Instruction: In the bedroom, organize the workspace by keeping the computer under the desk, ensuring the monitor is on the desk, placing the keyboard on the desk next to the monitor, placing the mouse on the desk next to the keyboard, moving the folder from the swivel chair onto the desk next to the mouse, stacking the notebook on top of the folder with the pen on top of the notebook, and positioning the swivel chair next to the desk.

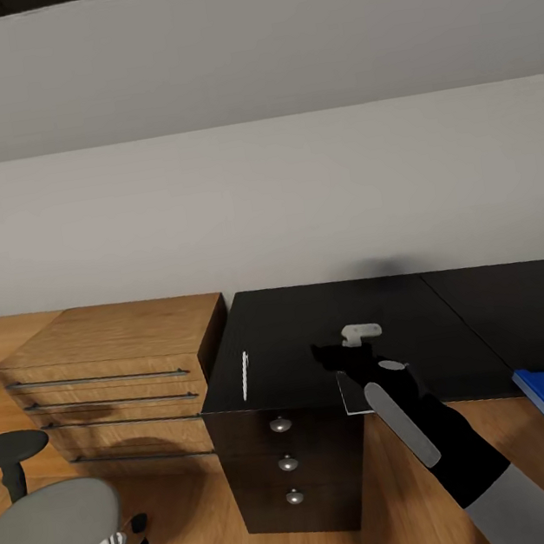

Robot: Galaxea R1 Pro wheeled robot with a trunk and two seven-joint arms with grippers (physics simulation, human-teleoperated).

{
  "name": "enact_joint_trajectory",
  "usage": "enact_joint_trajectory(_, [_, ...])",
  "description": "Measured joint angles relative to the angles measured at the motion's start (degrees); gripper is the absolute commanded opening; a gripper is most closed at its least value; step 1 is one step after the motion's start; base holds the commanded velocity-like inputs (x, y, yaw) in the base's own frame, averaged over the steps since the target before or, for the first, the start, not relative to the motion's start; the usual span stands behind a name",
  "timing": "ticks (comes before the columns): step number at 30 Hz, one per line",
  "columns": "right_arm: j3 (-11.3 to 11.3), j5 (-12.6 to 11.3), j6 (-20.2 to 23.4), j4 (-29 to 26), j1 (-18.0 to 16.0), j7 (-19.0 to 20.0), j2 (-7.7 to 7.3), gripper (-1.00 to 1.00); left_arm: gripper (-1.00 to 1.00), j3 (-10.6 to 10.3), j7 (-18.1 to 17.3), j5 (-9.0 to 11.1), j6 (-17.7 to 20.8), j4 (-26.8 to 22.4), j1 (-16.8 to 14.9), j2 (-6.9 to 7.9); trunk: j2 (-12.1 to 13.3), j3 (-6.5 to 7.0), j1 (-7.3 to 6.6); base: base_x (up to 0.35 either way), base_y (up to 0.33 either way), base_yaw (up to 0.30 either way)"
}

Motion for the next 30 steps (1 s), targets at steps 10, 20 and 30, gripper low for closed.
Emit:
enact_joint_trajectory(10, [-0.2, -0.3, -0.1, -0.6, 0.0, 0.0, -0.16, 1.0, 1.0, -0.1, -0.1, 0.0, 0.0, 0.4, 0.0, 0.0, 0.0, 0.32, 0.01, -0.071, 0.0, -0.042])
enact_joint_trajectory(20, [-0.2, -0.3, -0.1, -0.8, 0.0, 0.0, -0.22, 1.0, 1.0, -0.1, -0.1, -0.1, 0.0, 0.4, 0.0, 0.0, 0.0, 0.68, 0.0, -0.03, 0.0, -0.06])
enact_joint_trajectory(30, [-0.3, -0.3, -0.1, -0.8, 0.1, 0.0, -0.34, 1.0, 1.0, -0.1, -0.1, 0.0, 0.0, 0.4, 0.0, 0.0, 0.0, 0.75, 0.0, 0.0, 0.0, -0.131])
